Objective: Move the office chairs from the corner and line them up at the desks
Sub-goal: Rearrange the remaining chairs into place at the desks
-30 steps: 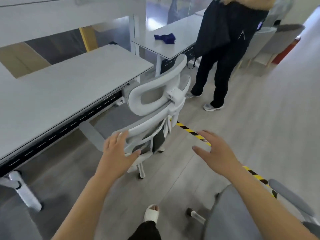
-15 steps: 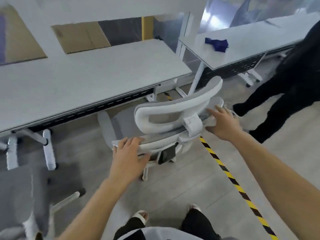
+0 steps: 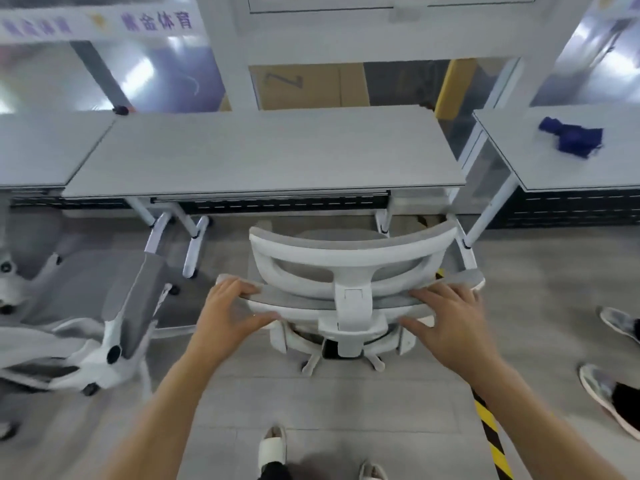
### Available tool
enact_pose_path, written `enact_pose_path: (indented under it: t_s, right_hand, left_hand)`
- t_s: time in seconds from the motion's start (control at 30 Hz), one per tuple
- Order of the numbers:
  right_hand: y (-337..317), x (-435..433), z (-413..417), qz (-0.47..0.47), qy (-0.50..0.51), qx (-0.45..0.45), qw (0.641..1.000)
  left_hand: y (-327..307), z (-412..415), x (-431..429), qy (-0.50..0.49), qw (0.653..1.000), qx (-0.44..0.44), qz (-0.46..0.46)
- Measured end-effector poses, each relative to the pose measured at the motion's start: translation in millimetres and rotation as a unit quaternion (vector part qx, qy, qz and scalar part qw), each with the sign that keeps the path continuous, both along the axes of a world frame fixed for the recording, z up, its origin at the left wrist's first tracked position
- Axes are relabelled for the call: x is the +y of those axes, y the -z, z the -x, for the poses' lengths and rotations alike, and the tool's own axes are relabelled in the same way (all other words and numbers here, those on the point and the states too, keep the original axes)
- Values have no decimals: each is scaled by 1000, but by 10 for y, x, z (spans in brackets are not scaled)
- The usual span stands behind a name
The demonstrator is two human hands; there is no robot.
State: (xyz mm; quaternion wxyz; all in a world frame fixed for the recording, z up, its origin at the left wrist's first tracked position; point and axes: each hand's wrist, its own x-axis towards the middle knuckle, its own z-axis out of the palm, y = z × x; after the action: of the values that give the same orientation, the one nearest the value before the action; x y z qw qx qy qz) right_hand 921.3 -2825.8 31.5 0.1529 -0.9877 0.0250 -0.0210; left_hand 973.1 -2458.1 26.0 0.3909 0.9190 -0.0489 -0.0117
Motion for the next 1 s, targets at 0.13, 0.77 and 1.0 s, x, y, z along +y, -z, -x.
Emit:
enact_pose_path:
  t_s: [0.13, 0.77, 1.0]
  right_hand:
    - [38, -51, 391, -11, 4, -19, 1000]
    - [-487, 173, 1071, -64, 2, -33, 997]
    - [-805, 1542, 1227, -205, -243, -9, 948]
  left_hand:
    - [29, 401, -80, -22, 1000, 10, 19]
    - [59, 982, -59, -12, 998, -33, 49]
    - [-75, 1490, 554, -168, 985, -25, 34]
